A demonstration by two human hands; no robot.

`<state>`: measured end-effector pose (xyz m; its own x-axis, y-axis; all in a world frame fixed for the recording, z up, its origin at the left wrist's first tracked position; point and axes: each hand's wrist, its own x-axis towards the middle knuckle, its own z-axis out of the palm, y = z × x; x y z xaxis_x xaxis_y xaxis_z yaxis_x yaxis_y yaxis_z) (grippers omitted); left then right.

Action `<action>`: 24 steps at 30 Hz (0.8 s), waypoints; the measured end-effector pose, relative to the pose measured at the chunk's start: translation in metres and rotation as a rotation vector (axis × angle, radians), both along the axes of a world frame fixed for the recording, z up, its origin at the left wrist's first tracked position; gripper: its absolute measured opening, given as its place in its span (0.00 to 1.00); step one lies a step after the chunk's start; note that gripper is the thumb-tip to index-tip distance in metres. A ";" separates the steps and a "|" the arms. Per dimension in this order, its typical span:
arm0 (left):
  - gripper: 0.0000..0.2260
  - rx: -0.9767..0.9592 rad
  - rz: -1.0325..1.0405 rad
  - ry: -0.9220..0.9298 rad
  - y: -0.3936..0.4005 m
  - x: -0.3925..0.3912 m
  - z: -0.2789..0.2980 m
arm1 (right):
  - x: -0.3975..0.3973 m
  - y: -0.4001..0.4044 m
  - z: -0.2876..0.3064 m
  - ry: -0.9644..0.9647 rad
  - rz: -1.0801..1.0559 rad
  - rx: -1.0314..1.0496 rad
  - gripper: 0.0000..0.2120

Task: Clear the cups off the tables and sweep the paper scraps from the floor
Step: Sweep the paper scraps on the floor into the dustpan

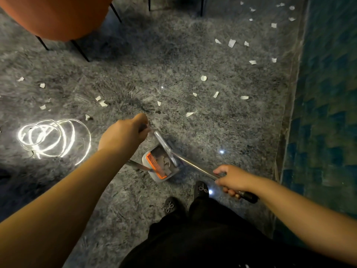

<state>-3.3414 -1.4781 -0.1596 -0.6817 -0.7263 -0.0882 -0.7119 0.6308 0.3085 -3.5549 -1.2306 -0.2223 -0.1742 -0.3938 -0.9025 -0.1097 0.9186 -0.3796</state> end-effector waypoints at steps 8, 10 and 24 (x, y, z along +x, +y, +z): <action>0.09 -0.072 0.048 0.088 -0.027 -0.017 0.009 | -0.022 -0.025 -0.010 0.108 -0.160 -0.054 0.18; 0.09 -0.078 0.047 0.086 -0.040 -0.033 0.010 | -0.038 -0.037 -0.011 0.134 -0.185 -0.070 0.18; 0.09 -0.077 -0.059 -0.082 -0.144 -0.202 0.007 | -0.217 -0.151 -0.011 0.204 -0.102 -0.036 0.23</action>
<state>-3.5433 -1.6223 -0.1529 -0.7160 -0.6921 -0.0908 -0.6939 0.6917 0.2001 -3.7721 -1.3821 -0.2337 -0.3925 -0.3965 -0.8299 -0.0951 0.9150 -0.3921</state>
